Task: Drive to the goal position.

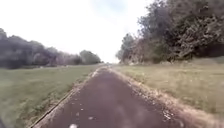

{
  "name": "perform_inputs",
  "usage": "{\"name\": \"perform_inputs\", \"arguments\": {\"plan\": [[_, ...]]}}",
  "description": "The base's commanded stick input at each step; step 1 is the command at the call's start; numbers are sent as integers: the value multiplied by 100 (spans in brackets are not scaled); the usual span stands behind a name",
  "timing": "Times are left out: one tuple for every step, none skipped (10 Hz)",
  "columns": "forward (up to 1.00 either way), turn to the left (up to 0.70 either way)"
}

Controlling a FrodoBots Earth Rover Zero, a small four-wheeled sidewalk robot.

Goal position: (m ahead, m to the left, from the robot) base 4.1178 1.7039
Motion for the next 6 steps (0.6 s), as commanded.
{"name": "perform_inputs", "arguments": {"plan": [[85,0],[85,0],[85,0],[85,0],[85,0],[85,0]]}}
